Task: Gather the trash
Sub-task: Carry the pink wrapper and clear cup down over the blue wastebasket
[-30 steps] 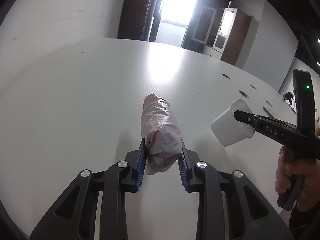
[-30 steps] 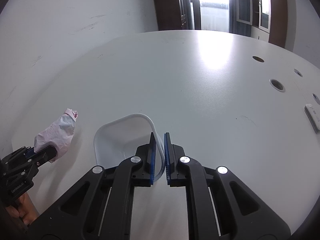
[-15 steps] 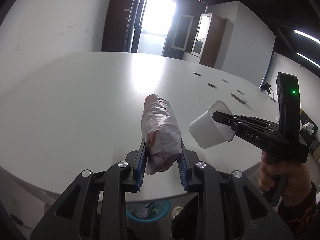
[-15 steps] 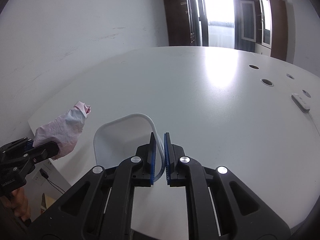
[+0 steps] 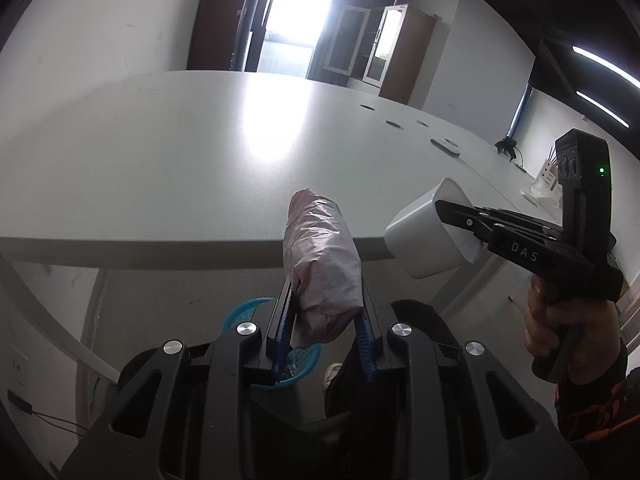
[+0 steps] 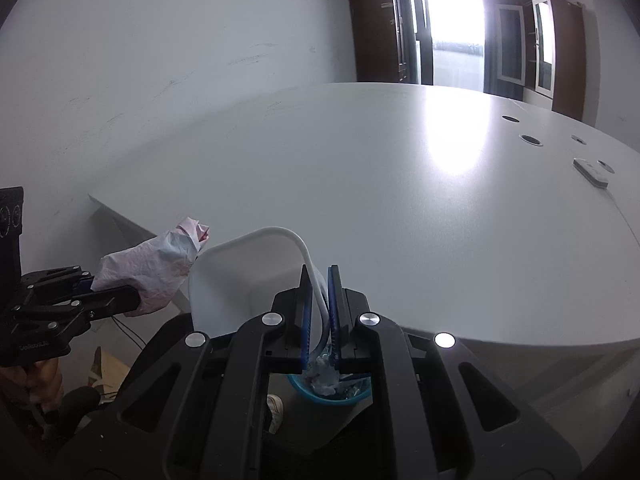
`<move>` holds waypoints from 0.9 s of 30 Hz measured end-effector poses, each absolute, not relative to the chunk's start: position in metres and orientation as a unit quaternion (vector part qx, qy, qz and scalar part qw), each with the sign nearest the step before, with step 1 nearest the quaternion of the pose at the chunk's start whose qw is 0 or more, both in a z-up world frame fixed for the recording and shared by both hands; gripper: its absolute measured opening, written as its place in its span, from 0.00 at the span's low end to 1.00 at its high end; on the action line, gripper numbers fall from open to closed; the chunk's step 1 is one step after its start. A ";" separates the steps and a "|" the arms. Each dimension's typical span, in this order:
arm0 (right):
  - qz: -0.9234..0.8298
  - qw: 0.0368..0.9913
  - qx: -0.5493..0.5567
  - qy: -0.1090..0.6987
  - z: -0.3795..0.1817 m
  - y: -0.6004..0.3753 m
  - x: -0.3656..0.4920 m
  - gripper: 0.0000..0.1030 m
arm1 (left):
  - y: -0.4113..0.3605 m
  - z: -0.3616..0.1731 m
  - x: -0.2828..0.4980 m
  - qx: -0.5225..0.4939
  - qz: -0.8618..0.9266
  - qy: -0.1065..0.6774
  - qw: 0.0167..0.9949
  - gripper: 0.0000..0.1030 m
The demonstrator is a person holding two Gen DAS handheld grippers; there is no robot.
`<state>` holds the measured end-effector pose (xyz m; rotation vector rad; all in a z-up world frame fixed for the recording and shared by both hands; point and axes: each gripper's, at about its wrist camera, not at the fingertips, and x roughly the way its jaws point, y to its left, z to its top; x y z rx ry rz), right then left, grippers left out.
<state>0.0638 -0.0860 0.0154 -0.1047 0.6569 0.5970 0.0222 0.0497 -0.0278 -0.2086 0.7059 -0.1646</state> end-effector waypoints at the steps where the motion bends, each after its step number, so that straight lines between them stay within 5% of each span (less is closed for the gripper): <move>1: 0.291 0.900 -0.051 0.320 0.014 -0.087 0.058 0.07 | 0.050 -0.032 0.019 -0.103 -0.082 0.350 0.927 0.26; 27: 0.235 0.816 -0.024 0.527 -0.195 -0.101 0.083 0.06 | 0.065 -0.218 0.094 -0.151 -0.035 0.507 0.848 0.26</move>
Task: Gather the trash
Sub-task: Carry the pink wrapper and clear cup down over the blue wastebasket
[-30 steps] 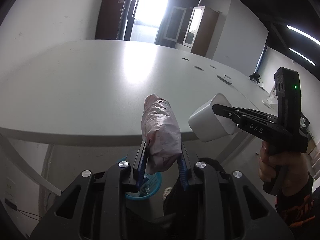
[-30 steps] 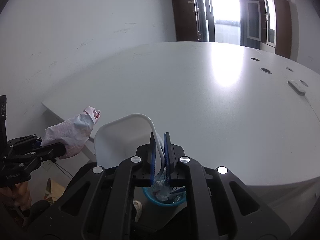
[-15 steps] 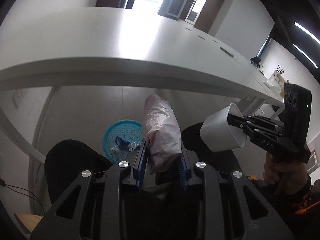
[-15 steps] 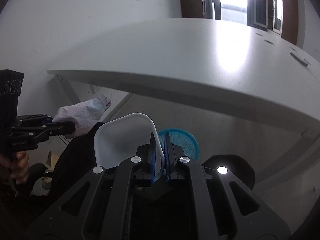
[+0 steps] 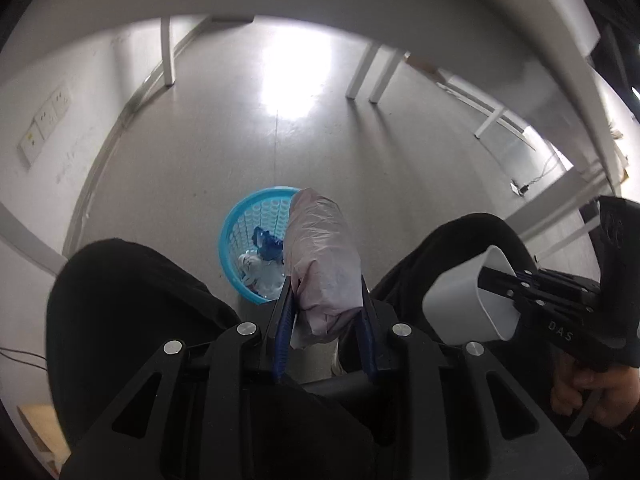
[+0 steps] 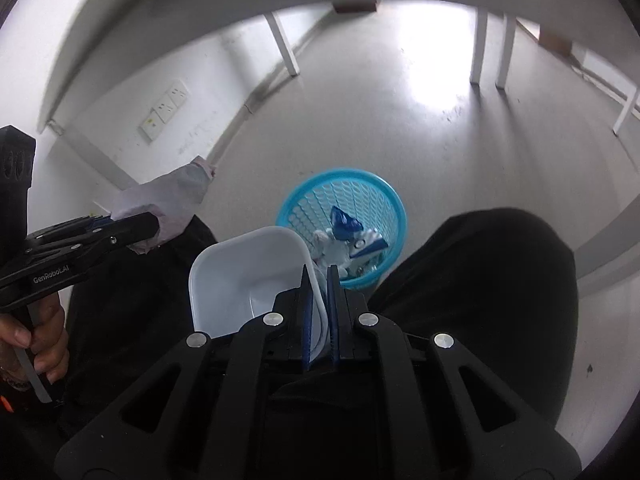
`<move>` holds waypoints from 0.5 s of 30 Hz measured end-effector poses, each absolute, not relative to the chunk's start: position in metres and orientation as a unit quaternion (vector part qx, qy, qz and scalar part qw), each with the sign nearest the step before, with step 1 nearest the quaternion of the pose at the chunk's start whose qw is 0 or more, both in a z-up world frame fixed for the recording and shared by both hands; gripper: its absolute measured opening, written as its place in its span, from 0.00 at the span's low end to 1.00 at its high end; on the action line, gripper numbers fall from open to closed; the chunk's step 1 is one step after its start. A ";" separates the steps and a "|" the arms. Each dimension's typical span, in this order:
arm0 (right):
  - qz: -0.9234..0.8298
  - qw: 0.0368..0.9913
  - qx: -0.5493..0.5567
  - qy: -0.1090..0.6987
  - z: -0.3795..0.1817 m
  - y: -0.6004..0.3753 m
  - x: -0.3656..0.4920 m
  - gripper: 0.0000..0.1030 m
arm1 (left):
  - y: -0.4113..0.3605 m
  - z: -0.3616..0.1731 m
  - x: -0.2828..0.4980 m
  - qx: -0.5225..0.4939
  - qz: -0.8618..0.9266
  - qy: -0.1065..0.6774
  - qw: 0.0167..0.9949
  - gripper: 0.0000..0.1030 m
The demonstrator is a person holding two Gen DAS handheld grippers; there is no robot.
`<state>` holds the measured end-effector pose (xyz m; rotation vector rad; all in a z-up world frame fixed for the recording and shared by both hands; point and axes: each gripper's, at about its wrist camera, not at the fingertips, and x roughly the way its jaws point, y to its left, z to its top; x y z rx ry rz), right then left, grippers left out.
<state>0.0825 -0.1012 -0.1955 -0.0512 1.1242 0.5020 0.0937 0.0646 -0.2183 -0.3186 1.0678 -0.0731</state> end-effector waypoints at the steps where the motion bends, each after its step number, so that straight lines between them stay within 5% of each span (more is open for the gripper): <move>1: 0.230 0.813 -0.024 0.535 -0.202 -0.101 0.087 0.06 | 0.067 -0.225 0.098 -0.155 -0.031 0.511 0.845 0.26; 15: 0.195 0.768 -0.028 0.609 -0.273 -0.065 0.153 0.06 | 0.103 -0.302 0.162 -0.241 -0.003 0.579 0.779 0.26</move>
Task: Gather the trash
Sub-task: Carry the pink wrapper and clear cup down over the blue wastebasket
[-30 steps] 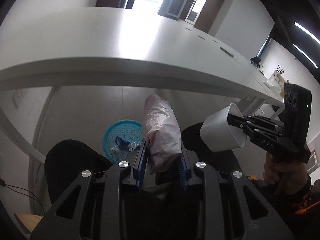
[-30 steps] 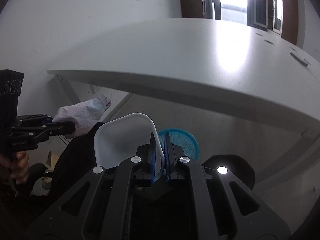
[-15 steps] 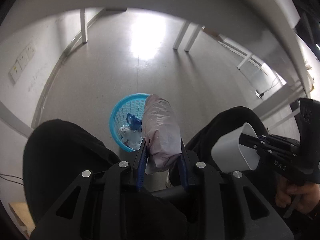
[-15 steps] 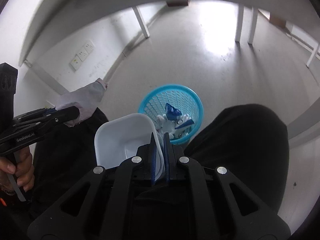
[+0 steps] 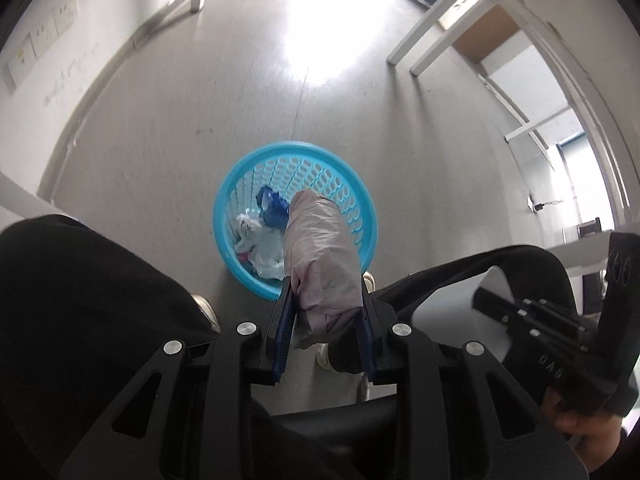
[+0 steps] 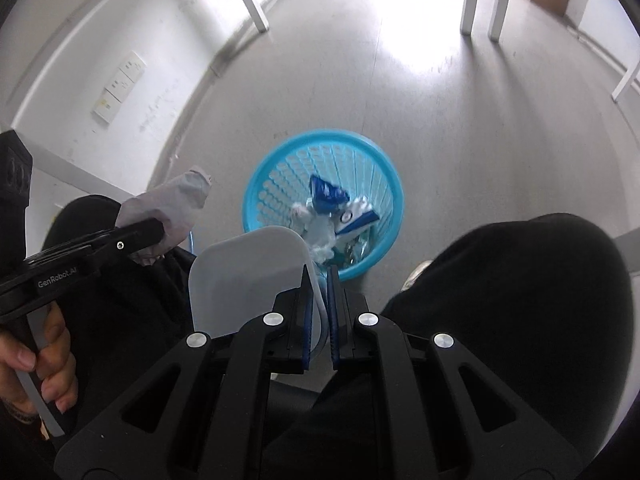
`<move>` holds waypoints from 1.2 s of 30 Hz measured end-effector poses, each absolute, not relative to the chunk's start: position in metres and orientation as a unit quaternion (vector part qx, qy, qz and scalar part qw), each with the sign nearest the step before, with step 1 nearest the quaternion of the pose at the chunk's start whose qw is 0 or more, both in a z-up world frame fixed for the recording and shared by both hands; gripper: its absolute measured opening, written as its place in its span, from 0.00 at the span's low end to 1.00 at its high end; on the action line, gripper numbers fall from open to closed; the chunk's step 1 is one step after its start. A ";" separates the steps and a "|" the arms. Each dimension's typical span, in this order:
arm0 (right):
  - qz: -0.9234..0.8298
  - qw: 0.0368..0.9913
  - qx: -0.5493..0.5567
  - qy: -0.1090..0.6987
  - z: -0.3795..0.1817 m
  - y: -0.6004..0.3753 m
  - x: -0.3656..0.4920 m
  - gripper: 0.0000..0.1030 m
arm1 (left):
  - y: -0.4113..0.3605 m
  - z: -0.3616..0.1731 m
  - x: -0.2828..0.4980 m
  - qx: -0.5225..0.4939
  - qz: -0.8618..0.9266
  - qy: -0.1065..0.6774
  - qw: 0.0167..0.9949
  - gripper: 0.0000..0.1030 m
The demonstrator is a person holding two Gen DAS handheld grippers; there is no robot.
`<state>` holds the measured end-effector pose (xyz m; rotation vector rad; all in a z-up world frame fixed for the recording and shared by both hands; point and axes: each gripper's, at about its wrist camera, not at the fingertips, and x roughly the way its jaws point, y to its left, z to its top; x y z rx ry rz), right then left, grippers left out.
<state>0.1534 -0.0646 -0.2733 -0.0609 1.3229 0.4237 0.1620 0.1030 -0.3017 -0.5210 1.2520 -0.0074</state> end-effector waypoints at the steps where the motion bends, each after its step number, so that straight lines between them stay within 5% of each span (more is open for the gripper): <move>1: 0.194 0.761 -0.027 0.618 -0.280 -0.061 0.158 0.06 | 0.104 -0.306 0.165 -0.249 0.000 0.586 0.771 0.26; 33: 0.083 0.687 0.000 0.722 -0.450 -0.028 0.308 0.06 | 0.124 -0.428 0.269 -0.350 0.043 0.659 0.664 0.27; 36: 0.086 0.681 0.023 0.727 -0.457 -0.029 0.314 0.15 | 0.129 -0.427 0.270 -0.363 0.047 0.649 0.667 0.38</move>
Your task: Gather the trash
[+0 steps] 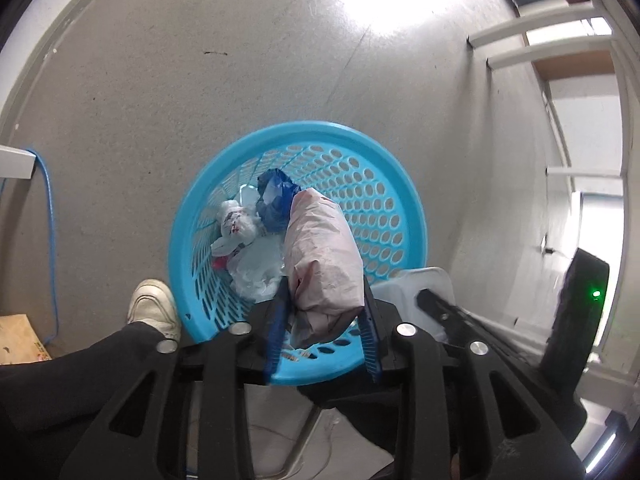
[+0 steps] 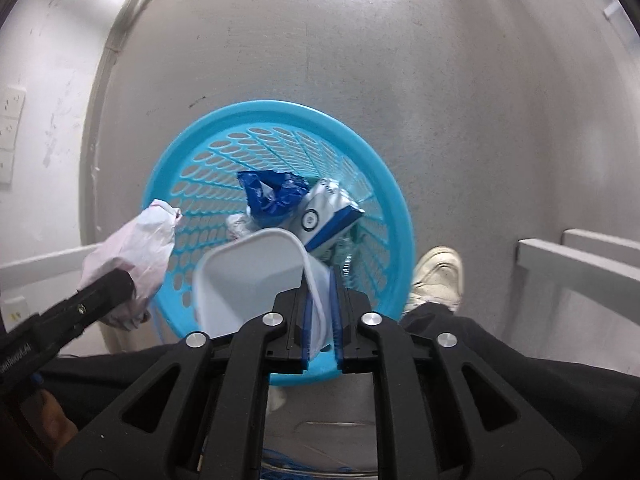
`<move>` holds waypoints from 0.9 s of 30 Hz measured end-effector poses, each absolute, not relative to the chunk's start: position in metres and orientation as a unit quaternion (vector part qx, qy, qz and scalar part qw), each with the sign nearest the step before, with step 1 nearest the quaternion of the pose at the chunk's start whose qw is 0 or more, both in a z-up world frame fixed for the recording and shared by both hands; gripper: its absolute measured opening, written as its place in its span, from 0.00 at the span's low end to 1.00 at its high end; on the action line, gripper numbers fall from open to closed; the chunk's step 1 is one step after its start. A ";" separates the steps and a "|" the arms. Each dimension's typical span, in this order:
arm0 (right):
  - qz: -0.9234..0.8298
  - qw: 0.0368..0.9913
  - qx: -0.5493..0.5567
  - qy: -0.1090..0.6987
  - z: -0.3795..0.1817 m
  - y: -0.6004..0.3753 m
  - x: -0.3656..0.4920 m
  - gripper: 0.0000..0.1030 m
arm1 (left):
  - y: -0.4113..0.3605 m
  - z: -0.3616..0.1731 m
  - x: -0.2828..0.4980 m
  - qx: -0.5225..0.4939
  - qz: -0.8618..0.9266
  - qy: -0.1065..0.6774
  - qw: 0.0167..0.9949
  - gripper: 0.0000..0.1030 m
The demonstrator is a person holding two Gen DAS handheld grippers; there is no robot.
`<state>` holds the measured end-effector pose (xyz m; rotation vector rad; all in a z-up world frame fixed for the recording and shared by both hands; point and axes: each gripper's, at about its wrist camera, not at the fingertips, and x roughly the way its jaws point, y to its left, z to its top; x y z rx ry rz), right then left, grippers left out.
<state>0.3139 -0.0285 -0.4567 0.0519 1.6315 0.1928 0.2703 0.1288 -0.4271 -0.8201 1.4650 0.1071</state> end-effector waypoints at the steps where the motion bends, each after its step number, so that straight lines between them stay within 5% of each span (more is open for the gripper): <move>1: 0.087 0.680 0.034 0.727 -0.458 -0.030 0.316 0.30 | 0.132 -0.429 0.271 -0.372 0.049 0.646 0.664 0.54; 2: 0.086 0.683 0.042 0.724 -0.458 -0.031 0.318 0.37 | 0.135 -0.430 0.271 -0.383 0.050 0.643 0.662 0.59; 27: 0.120 0.706 -0.095 0.691 -0.394 -0.025 0.246 0.56 | 0.114 -0.363 0.220 -0.197 0.074 0.665 0.716 0.65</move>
